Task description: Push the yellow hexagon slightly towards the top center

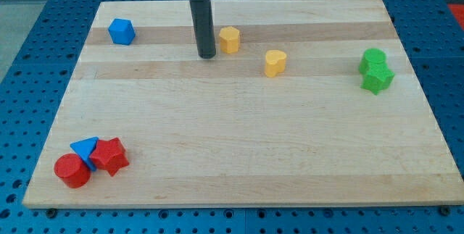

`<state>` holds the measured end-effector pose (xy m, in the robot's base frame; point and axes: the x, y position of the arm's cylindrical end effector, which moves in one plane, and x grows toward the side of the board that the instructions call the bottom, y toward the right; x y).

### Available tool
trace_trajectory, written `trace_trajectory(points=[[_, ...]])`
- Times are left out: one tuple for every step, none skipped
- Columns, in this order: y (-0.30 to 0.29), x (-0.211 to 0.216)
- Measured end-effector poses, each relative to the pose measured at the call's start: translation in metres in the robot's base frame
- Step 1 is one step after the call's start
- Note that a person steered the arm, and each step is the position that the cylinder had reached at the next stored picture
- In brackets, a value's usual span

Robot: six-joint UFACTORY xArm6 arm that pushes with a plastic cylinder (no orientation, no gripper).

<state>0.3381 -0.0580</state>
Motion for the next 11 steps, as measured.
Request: trace_trajectory(points=[[0.014,-0.008],[0.026,-0.008],[0.034,-0.008],[0.034,-0.008],[0.034,0.011],[0.042,0.029],[0.050,0.034],[0.050,0.026],[0.055,0.000],[0.057,-0.019],[0.057,-0.019]])
